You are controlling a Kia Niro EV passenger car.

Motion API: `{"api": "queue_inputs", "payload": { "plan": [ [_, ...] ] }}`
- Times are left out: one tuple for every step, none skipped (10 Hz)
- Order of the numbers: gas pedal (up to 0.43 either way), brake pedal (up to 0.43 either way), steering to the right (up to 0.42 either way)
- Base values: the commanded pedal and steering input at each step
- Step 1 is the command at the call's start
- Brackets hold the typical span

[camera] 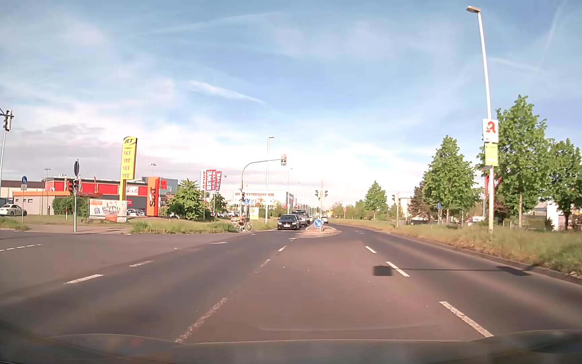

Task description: Follow the waypoints while adhering to traffic rules and regulations

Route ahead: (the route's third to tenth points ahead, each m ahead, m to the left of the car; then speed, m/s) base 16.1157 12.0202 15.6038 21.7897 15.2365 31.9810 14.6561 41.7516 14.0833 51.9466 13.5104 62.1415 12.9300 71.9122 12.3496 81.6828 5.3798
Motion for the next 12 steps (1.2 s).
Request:
{"api": "queue_inputs", "payload": {
  "plan": [
    [0.350, 0.000, -0.080],
    [0.350, 0.000, -0.109],
    [0.331, 0.000, -0.148],
    [0.319, 0.000, -0.173],
    [0.311, 0.000, -0.203],
    [0.280, 0.000, -0.227],
    [0.248, 0.000, -0.245],
    [0.228, 0.000, -0.258],
    [0.220, 0.000, -0.270],
    [0.220, 0.000, -0.276],
    [0.220, 0.000, -0.282],
    [0.220, 0.000, -0.288]
  ]
}}
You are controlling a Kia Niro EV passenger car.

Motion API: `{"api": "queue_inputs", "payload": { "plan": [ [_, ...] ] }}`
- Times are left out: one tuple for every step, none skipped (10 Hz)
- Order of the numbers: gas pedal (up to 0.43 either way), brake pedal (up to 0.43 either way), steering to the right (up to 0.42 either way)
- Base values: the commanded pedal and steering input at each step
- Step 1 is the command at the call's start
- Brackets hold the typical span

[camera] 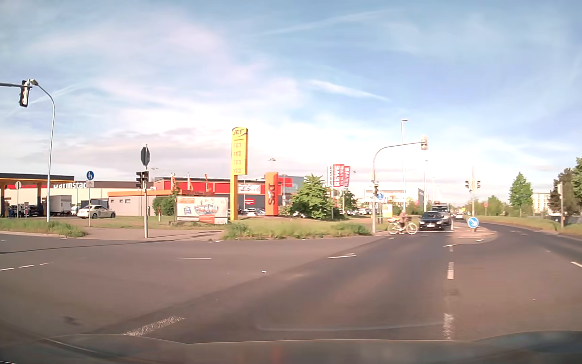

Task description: Follow the waypoints while adhering to traffic rules and regulations

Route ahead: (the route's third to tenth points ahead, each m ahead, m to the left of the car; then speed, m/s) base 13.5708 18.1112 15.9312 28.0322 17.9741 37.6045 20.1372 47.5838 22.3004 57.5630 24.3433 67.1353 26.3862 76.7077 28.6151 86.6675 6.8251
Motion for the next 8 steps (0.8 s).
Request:
{"api": "queue_inputs", "payload": {
  "plan": [
    [0.220, 0.000, -0.291],
    [0.220, 0.000, -0.291],
    [0.220, 0.000, -0.291],
    [0.220, 0.000, -0.291],
    [0.220, 0.000, -0.291],
    [0.220, 0.000, -0.291],
    [0.220, 0.000, -0.291],
    [0.220, 0.000, -0.291]
  ]
}}
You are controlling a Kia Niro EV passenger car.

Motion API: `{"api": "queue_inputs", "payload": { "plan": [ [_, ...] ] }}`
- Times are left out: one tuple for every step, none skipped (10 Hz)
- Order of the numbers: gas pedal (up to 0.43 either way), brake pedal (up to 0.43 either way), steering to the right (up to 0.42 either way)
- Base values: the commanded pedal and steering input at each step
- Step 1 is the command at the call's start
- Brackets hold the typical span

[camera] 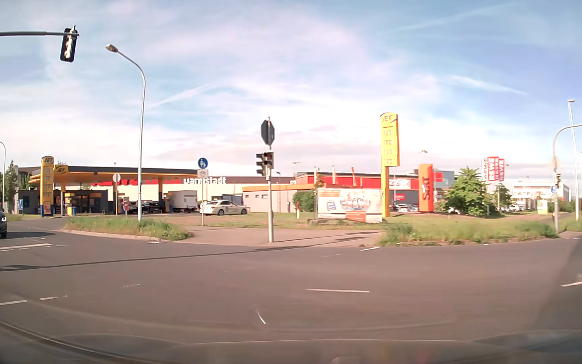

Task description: Follow the waypoints while adhering to traffic rules and regulations

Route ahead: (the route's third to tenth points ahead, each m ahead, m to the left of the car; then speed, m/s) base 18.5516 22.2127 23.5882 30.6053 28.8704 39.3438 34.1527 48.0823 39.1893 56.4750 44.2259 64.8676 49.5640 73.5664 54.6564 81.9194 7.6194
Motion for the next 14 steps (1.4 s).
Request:
{"api": "queue_inputs", "payload": {
  "plan": [
    [0.220, 0.000, -0.293],
    [0.209, 0.000, -0.294],
    [0.209, 0.000, -0.292],
    [0.209, 0.000, -0.292],
    [0.209, 0.000, -0.291],
    [0.209, 0.000, -0.287],
    [0.209, 0.000, -0.286],
    [0.209, 0.000, -0.285],
    [0.209, 0.000, -0.284],
    [0.209, 0.000, -0.283],
    [0.209, 0.000, -0.283],
    [0.209, 0.000, -0.283],
    [0.209, 0.000, -0.282],
    [0.209, 0.000, -0.275]
  ]
}}
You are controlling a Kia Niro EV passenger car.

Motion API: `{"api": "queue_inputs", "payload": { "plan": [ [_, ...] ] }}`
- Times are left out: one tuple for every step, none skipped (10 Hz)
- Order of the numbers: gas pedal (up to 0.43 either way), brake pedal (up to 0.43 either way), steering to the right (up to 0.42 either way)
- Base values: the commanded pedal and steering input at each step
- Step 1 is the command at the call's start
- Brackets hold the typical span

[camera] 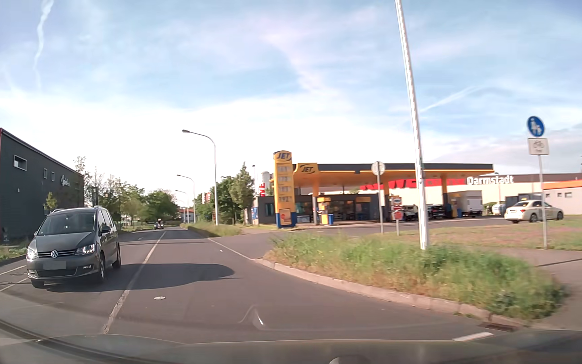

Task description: Follow the waypoints while adhering to traffic rules and regulations

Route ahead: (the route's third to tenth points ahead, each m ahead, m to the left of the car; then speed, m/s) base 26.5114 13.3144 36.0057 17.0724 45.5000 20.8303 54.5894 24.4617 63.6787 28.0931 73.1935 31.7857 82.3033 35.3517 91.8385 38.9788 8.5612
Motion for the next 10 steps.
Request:
{"api": "queue_inputs", "payload": {
  "plan": [
    [0.220, 0.000, -0.267],
    [0.220, 0.000, -0.254],
    [0.220, 0.000, -0.241],
    [0.220, 0.000, -0.224],
    [0.220, 0.000, -0.196],
    [0.220, 0.000, -0.161],
    [0.220, 0.000, -0.122],
    [0.220, 0.000, -0.094],
    [0.220, 0.000, -0.061],
    [0.220, 0.000, -0.035]
  ]
}}
